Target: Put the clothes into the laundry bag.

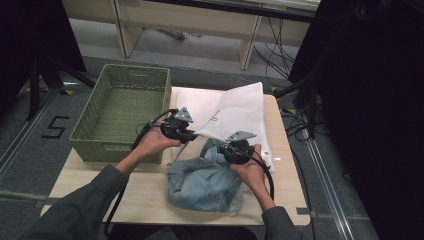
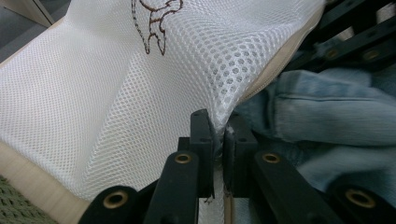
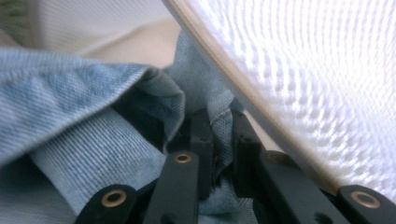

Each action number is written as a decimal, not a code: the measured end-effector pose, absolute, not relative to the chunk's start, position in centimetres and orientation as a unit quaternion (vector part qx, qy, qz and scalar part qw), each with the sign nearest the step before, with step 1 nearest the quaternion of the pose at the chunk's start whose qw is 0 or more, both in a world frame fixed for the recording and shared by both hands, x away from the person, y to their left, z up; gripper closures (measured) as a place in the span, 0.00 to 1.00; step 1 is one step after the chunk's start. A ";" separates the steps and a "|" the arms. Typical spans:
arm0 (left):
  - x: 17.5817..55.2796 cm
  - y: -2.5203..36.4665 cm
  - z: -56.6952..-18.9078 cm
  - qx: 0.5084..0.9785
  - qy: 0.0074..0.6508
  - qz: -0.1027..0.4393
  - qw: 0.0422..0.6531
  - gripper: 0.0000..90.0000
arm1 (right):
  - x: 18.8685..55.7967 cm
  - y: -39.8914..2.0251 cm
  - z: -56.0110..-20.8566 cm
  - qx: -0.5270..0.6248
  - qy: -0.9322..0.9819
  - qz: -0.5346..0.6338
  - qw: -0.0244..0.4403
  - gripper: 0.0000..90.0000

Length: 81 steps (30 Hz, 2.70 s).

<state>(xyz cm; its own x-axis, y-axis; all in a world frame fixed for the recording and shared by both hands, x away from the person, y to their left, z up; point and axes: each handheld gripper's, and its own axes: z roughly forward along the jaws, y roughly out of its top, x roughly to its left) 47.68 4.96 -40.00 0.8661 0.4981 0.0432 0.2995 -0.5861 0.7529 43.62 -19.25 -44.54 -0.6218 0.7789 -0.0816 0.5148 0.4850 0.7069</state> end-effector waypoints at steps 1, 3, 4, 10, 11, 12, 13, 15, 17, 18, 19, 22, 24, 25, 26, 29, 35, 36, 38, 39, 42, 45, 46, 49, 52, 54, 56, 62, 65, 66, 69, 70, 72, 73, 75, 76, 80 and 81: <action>47.7 5.0 -40.0 0.882 0.226 0.125 0.394 0.92 | 43.8 -19.2 -45.0 0.391 0.837 0.330 0.195 0.91; 47.8 5.0 -40.1 0.880 0.230 0.122 0.396 0.92 | 43.8 -19.0 -45.0 0.392 0.835 0.336 0.192 0.86; 47.8 5.0 -40.1 0.880 0.234 0.121 0.396 0.92 | 43.7 -18.9 -44.6 0.392 0.834 0.337 0.191 0.80; 47.7 5.2 -40.0 0.880 0.229 0.124 0.397 0.92 | 41.6 -18.8 -41.8 0.365 0.830 0.386 0.170 0.56; 47.7 5.3 -39.9 0.880 0.228 0.125 0.397 0.92 | 41.0 -18.7 -41.4 0.364 0.824 0.399 0.169 0.54; 47.7 5.3 -39.9 0.879 0.231 0.125 0.397 0.92 | 40.1 -18.6 -40.7 0.362 0.824 0.408 0.152 0.52; 47.7 5.3 -39.9 0.878 0.236 0.123 0.398 0.92 | 39.5 -18.5 -40.4 0.363 0.824 0.413 0.138 0.51; 47.7 5.3 -39.9 0.879 0.232 0.125 0.398 0.92 | 38.0 -18.0 -39.8 0.342 0.829 0.423 0.130 0.49; 47.7 5.3 -40.0 0.878 0.236 0.122 0.397 0.92 | 36.9 -17.6 -39.7 0.331 0.834 0.425 0.114 0.48; 47.8 5.3 -39.9 0.880 0.229 0.124 0.396 0.92 | 36.3 -17.3 -39.8 0.328 0.837 0.426 0.105 0.47; 47.8 5.2 -39.9 0.880 0.231 0.124 0.397 0.92 | 35.8 -17.0 -40.1 0.318 0.841 0.425 0.103 0.46; 47.7 5.1 -40.0 0.880 0.233 0.122 0.396 0.92 | 35.0 -16.4 -40.9 0.304 0.850 0.420 0.092 0.45; 47.7 5.1 -40.0 0.881 0.228 0.125 0.394 0.92 | 34.8 -16.1 -41.4 0.301 0.853 0.417 0.089 0.45; 47.7 5.1 -39.9 0.883 0.226 0.126 0.392 0.92 | 34.7 -16.0 -41.8 0.296 0.858 0.411 0.090 0.45; 47.7 5.1 -40.0 0.883 0.224 0.127 0.392 0.92 | 34.7 -15.9 -42.0 0.297 0.857 0.412 0.089 0.45; 47.7 5.1 -40.0 0.882 0.227 0.126 0.394 0.92 | 34.5 -15.8 -42.1 0.295 0.859 0.411 0.084 0.44; 47.7 5.0 -40.1 0.882 0.227 0.127 0.393 0.92 | 33.6 -15.2 -41.8 0.278 0.861 0.420 0.072 0.43; 47.7 5.0 -40.1 0.882 0.226 0.127 0.392 0.92 | 33.4 -15.1 -41.9 0.274 0.863 0.419 0.069 0.43; 47.8 5.0 -40.0 0.885 0.221 0.127 0.388 0.92 | 33.1 -14.7 -42.1 0.266 0.871 0.409 0.063 0.42; 47.7 4.9 -40.1 0.885 0.224 0.125 0.388 0.92 | 32.9 -14.5 -42.4 0.269 0.872 0.405 0.062 0.42; 47.6 4.8 -40.2 0.885 0.225 0.126 0.388 0.92 | 33.1 -14.1 -43.8 0.262 0.887 0.374 0.063 0.42; 47.6 4.7 -40.3 0.886 0.223 0.125 0.387 0.92 | 33.0 -13.5 -45.5 0.274 0.894 0.349 0.057 0.42; 47.7 4.7 -40.3 0.887 0.220 0.126 0.386 0.92 | 33.2 -13.5 -46.0 0.267 0.901 0.337 0.061 0.48; 47.6 4.6 -40.4 0.888 0.222 0.123 0.383 0.92 | 33.7 -13.5 -46.7 0.269 0.905 0.324 0.060 0.71; 47.4 4.4 -40.5 0.888 0.222 0.122 0.384 0.92 | 34.3 -13.5 -46.4 0.249 0.906 0.331 0.088 0.85; 47.4 4.4 -40.5 0.888 0.218 0.124 0.385 0.92 | 34.5 -13.6 -45.0 0.257 0.891 0.344 0.145 0.86; 47.5 4.6 -40.4 0.888 0.218 0.120 0.387 0.92 | 35.1 -14.0 -43.5 0.265 0.882 0.356 0.159 0.87; 47.5 4.7 -40.3 0.887 0.221 0.122 0.388 0.92 | 39.8 -17.1 -41.8 0.334 0.844 0.360 0.215 0.87; 47.6 4.7 -40.4 0.893 0.212 0.125 0.378 0.92 | 42.4 -18.1 -43.9 0.385 0.841 0.330 0.192 0.87; 47.5 4.6 -40.4 0.890 0.216 0.124 0.383 0.92 | 43.3 -18.4 -45.4 0.395 0.843 0.312 0.191 0.87; 47.6 4.5 -40.6 0.891 0.215 0.126 0.380 0.92 | 44.3 -18.3 -47.4 0.407 0.847 0.292 0.179 0.86; 47.6 4.5 -40.6 0.890 0.216 0.126 0.380 0.92 | 44.3 -18.3 -47.3 0.407 0.846 0.293 0.184 0.86; 47.6 4.6 -40.5 0.890 0.217 0.124 0.382 0.92 | 44.1 -18.3 -46.8 0.409 0.842 0.298 0.188 0.84; 47.6 4.6 -40.5 0.888 0.222 0.122 0.383 0.92 | 44.0 -18.3 -46.7 0.416 0.839 0.299 0.184 0.82; 47.6 4.8 -40.5 0.892 0.215 0.125 0.378 0.92 | 44.0 -18.5 -46.2 0.416 0.837 0.305 0.183 0.78; 47.6 4.8 -40.6 0.890 0.217 0.125 0.381 0.92 | 44.0 -18.5 -45.8 0.415 0.833 0.314 0.187 0.73; 47.6 4.9 -40.5 0.888 0.222 0.124 0.383 0.92 | 43.2 -18.7 -44.0 0.410 0.829 0.339 0.175 0.58; 47.7 4.9 -40.5 0.888 0.222 0.124 0.384 0.92 | 42.7 -18.7 -43.4 0.408 0.826 0.350 0.172 0.55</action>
